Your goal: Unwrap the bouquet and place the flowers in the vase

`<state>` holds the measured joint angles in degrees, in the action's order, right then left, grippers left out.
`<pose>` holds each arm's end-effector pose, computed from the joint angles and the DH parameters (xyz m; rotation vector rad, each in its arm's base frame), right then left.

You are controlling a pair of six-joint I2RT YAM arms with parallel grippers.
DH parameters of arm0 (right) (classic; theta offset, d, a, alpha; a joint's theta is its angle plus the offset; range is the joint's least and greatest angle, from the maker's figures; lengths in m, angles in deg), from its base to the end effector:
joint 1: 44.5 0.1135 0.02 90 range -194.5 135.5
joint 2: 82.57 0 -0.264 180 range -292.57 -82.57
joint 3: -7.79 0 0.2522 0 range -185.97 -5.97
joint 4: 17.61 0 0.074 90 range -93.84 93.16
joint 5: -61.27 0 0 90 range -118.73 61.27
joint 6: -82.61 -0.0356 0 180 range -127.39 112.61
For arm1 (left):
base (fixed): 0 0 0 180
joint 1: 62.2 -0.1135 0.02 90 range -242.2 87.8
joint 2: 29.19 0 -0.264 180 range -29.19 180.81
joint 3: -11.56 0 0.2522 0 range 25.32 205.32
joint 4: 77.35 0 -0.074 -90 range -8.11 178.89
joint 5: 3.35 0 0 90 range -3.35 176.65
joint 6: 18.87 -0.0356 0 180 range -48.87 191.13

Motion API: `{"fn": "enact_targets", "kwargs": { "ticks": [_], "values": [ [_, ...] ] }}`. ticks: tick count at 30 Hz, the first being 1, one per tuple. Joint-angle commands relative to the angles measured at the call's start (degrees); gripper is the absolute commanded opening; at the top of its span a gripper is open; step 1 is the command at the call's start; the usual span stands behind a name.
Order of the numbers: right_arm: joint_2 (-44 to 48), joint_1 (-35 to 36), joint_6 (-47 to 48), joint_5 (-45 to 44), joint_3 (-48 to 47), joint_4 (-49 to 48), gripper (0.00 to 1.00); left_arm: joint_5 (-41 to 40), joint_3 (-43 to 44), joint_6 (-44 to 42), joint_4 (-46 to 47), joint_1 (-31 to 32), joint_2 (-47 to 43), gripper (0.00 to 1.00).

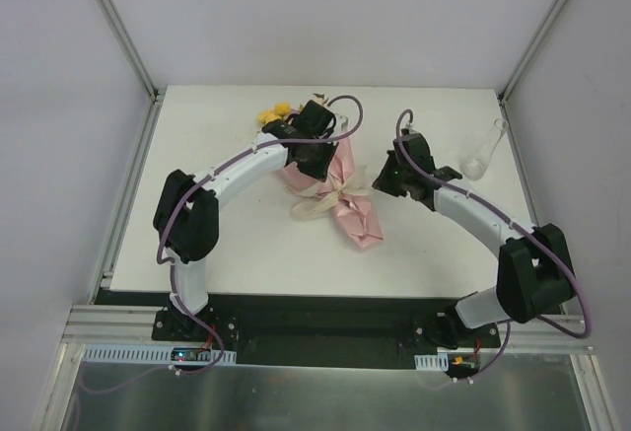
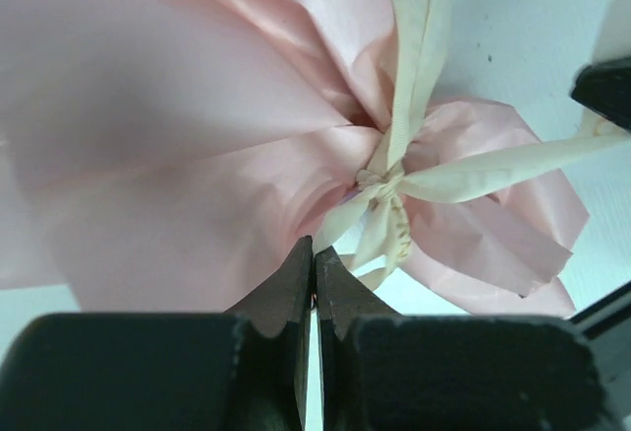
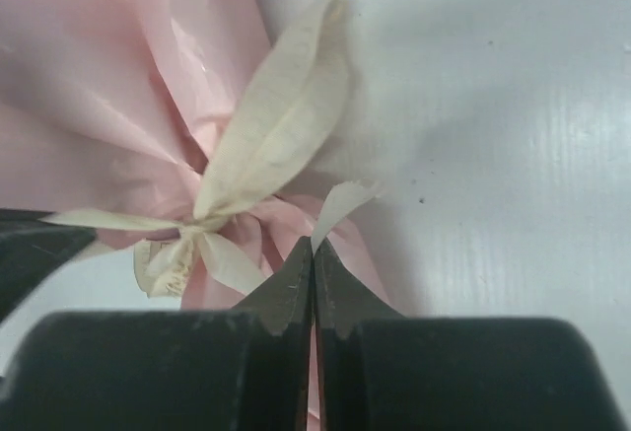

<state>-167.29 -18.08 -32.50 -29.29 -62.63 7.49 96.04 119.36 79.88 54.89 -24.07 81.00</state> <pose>0.2910 0.1442 0.2445 -0.0210 2.3011 0.4627 0.3370 -0.2719 0.2670 0.7091 2.4100 -0.5513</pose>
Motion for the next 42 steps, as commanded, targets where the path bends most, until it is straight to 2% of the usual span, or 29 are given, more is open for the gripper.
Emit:
{"fn": "enact_targets", "kwargs": {
  "ticks": [1, 7, 15, 18, 19, 22, 26, 31, 36, 42],
  "values": [
    [7.9, 0.2, 4.5, -5.5, 1.0, 3.3, 0.01, -7.6, 0.4, 2.1, -1.2, -0.6, -4.1, 0.00],
    [17.6, -0.8, 7.3, -11.5, 3.3, 6.5, 0.01, -14.8, -0.4, 3.6, -1.2, -1.6, -5.2, 0.00],
    [22.4, -5.4, 5.3, -23.2, 9.5, 11.5, 0.01, -28.0, -3.1, 5.9, 0.0, -2.9, -11.2, 0.00],
    [23.6, -6.9, 5.6, -27.4, 9.9, 13.7, 0.01, -35.8, -4.0, 5.7, 0.7, -2.9, -14.0, 0.00],
    [23.9, -7.1, 5.6, -28.5, 10.2, 14.2, 0.01, -42.1, -4.5, 6.3, 0.6, -2.9, -14.8, 0.00],
    [26.4, -8.0, 5.8, -32.6, 10.7, 16.1, 0.01, -52.3, -6.3, 8.1, 1.4, -3.1, -18.3, 0.00],
    [30.1, -8.8, 6.3, -40.0, 10.7, 19.1, 0.01, -58.9, -9.3, 8.7, 3.6, -4.5, -24.1, 0.00],
    [34.8, -10.9, 7.9, -45.4, 10.2, 22.0, 0.01, -62.1, -12.9, 11.0, 7.5, -6.7, -31.8, 0.00],
    [38.0, -12.7, 9.2, -46.7, 8.9, 24.7, 0.01, -64.8, -17.8, 7.4, 14.0, -6.7, -36.8, 0.00],
    [41.0, -12.8, 12.2, -47.3, 6.1, 27.2, 0.02, -63.2, -22.0, 7.6, 15.3, -6.7, -41.2, 0.03]
  ]
}}
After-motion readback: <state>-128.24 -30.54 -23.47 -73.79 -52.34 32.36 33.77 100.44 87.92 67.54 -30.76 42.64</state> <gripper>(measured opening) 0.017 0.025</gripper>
